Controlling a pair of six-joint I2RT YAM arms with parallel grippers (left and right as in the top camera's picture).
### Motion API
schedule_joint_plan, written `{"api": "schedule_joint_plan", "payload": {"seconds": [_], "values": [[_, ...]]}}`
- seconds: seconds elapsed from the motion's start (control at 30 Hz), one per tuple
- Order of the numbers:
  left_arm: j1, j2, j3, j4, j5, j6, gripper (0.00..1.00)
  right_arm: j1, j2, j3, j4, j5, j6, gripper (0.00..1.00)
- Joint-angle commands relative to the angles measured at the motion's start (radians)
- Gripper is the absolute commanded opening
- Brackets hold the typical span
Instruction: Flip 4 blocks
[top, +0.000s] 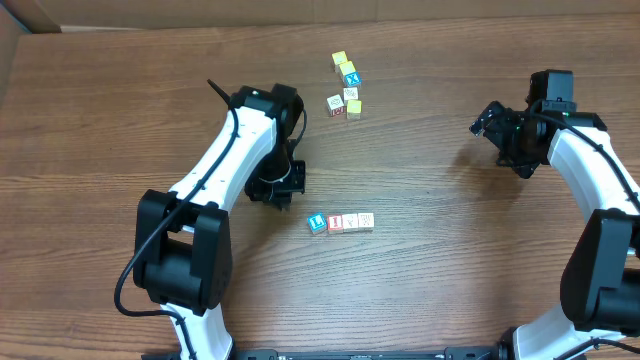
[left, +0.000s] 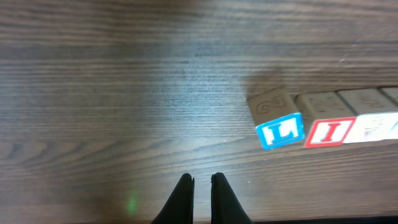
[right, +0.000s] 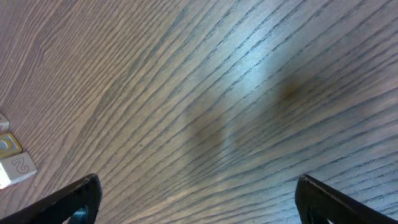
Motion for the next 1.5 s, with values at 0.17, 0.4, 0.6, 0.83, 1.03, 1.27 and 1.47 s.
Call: {"api": "schedule_joint_plan", "payload": {"seconds": [0.17, 0.4, 0.6, 0.83, 1.03, 1.27, 1.47], "values": [[-0.062, 0.002, -0.168, 0.124, -0.017, -0.048, 0.04, 0.002, 0.002, 0.018, 0.003, -0.006, -0.004, 1.00], [-0.063, 0.002, -0.214, 0.276, -0.018, -0.051, 0.05, 0.002, 0.002, 0.018, 0.003, -0.006, -0.004, 1.00], [-0.063, 0.002, -0.219, 0.346, -0.017, -0.051, 0.06, 0.002, 0.002, 0.018, 0.003, -0.006, -0.004, 1.00], [-0.063, 0.002, -0.219, 0.360, 0.016, -0.051, 0.08, 0.002, 0.002, 0.018, 0.003, -0.006, -0.004, 1.00], [-0.063, 0.002, -0.219, 0.280, -0.018, -0.051, 0.04, 0.002, 0.002, 0.018, 0.003, -0.006, -0.004, 1.00], [-0.064, 0.002, -0.220, 0.278, -0.003, -0.051, 0.04, 0.002, 0.002, 0.018, 0.003, -0.006, -0.004, 1.00], [-0.064, 0.002, -0.220, 0.338, 0.076, -0.051, 0.05, 0.002, 0.002, 0.018, 0.003, -0.006, -0.004, 1.00]]}}
